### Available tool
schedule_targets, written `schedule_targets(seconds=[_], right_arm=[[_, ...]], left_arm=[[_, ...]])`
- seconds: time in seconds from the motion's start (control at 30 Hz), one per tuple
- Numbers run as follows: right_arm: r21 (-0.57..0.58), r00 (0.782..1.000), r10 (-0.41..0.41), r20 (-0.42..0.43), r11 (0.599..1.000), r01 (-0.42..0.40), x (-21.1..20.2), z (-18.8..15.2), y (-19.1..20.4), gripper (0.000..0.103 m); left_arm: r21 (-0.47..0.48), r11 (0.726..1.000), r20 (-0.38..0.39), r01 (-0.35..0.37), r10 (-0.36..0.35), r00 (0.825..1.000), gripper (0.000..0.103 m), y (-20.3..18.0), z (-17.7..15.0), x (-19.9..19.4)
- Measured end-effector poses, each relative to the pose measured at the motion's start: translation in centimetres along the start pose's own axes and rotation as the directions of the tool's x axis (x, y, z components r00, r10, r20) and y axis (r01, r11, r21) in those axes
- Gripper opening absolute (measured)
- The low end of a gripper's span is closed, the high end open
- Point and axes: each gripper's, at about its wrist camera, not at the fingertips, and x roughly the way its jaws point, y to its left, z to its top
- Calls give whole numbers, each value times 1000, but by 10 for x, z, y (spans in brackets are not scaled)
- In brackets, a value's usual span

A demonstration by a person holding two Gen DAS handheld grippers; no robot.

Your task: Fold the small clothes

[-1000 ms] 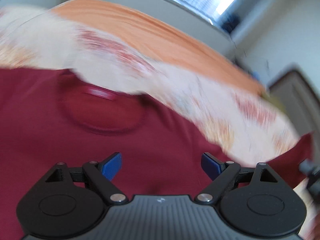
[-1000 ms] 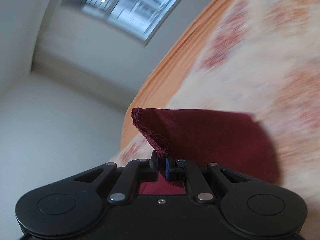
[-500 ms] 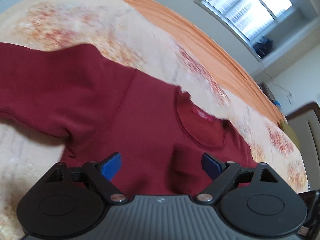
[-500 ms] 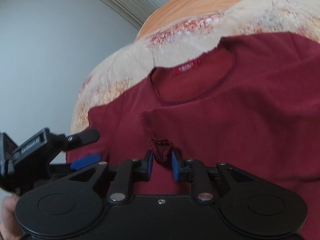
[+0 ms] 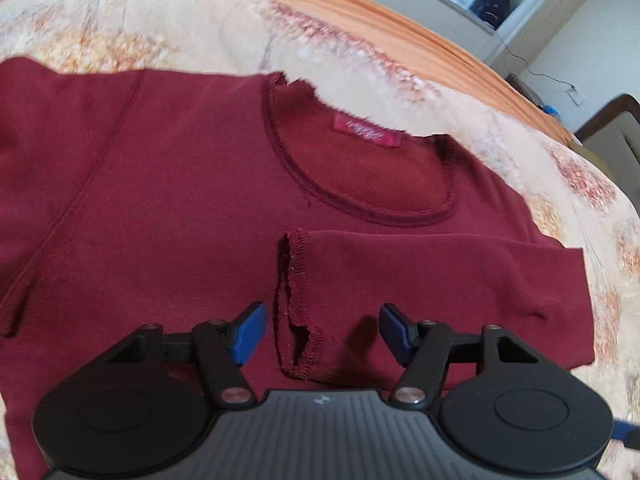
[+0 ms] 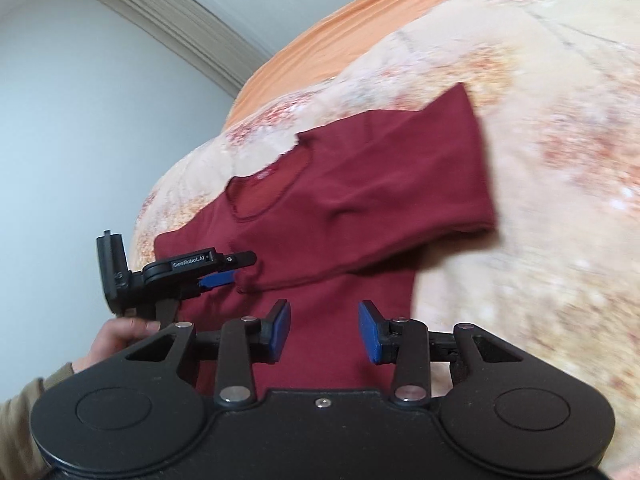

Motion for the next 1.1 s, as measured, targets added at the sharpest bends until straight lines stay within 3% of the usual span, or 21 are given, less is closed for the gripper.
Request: schedule_targets(seconds=[0.23, 0.27, 0.33, 0.37, 0.47, 0.77, 0.93, 1.1], right_arm=[[38, 1000, 22, 7, 999, -22, -14, -9, -3, 41], [38, 1000, 26, 8, 999, -26, -14, -8, -1, 41], [40, 999, 34, 12, 999, -34, -15, -9, 2, 41], [41, 999, 38, 13, 998, -38, -16, -9, 3, 41], [40, 999, 43, 12, 998, -44, -18, -10, 8, 41], [41, 999, 39, 10, 998, -39, -24, -13, 16, 41], [43, 999, 45, 9, 998, -45, -21, -14, 21, 41], [43, 999, 47, 0, 998, -47, -16, -17, 25, 41]], left_arm=[[-98, 995, 4, 6, -6, 1000, 66, 8, -5, 7], [-99, 995, 11, 7, -6, 1000, 61, 9, -4, 5], [-96, 995, 21, 3, -1, 1000, 38, 10, -5, 2], [-101, 995, 23, 4, -2, 1000, 21, 12, -4, 0], [-118, 992, 40, 45, -41, 998, 14, 18, -8, -8], [-94, 994, 191, 48, -30, 981, 7, 26, -1, -65], [-142, 989, 271, -48, 85, 959, 7, 52, 12, -103], [-182, 971, 262, -155, 200, 944, 7, 81, 18, -113]])
